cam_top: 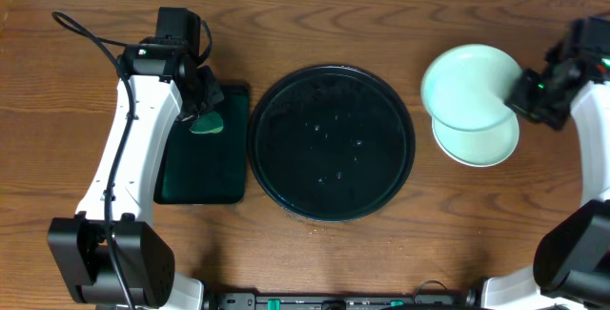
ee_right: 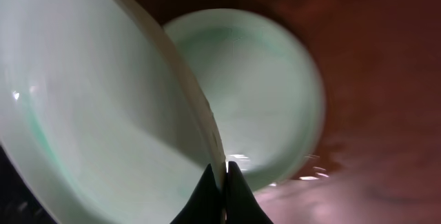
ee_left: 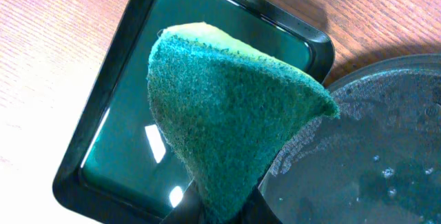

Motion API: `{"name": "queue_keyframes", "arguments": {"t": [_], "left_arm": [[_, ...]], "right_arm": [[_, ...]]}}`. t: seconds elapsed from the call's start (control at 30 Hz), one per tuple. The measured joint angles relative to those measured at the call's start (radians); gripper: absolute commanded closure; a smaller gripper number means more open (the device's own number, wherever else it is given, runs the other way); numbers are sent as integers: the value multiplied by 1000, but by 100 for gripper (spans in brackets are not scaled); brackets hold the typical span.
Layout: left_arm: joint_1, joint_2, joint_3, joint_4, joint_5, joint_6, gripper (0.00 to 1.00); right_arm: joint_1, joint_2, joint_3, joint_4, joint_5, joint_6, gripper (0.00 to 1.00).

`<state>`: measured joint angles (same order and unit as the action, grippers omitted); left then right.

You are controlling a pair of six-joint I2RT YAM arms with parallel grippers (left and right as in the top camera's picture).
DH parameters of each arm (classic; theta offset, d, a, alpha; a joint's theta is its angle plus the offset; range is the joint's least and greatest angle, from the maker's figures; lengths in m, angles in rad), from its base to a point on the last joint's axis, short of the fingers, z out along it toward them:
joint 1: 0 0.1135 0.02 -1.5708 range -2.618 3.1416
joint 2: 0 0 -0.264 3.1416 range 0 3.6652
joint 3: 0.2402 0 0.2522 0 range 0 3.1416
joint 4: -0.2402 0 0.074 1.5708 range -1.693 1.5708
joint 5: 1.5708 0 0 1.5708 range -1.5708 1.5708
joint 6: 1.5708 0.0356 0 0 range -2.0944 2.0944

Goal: Clean dirty plates on tray and stack at the side
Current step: 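Lift light-green plate with right gripper and stack it on plates at right, then lower sponge into dark-green dish and release it with left gripper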

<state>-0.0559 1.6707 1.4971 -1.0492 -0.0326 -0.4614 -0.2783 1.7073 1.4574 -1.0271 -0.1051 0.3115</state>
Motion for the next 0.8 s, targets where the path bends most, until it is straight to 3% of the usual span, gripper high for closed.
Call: {"name": "queue_keyframes", "arguments": {"t": [0.23,0.27,0.33,0.4,0.6,0.8], "left_arm": [[0,0,0,0,0,14,93],[0,0,0,0,-1,14,93],[0,0,0,1,-2,14,93],[0,0,0,2,-6,14,93],[0,1,0,9,-19,18,93],[0,2,-4,11,-25,119,93]], "right_arm": [[-97,5,-163,130,40,3,98],[-98,5,-192,162,43,3,90],[-93,5,-254,216,46,5,62],[-82,5,-293,235,46,4,47],[-27,8,-286,220,36,-5,29],[58,11,-111,125,-7,-63,17]]}}
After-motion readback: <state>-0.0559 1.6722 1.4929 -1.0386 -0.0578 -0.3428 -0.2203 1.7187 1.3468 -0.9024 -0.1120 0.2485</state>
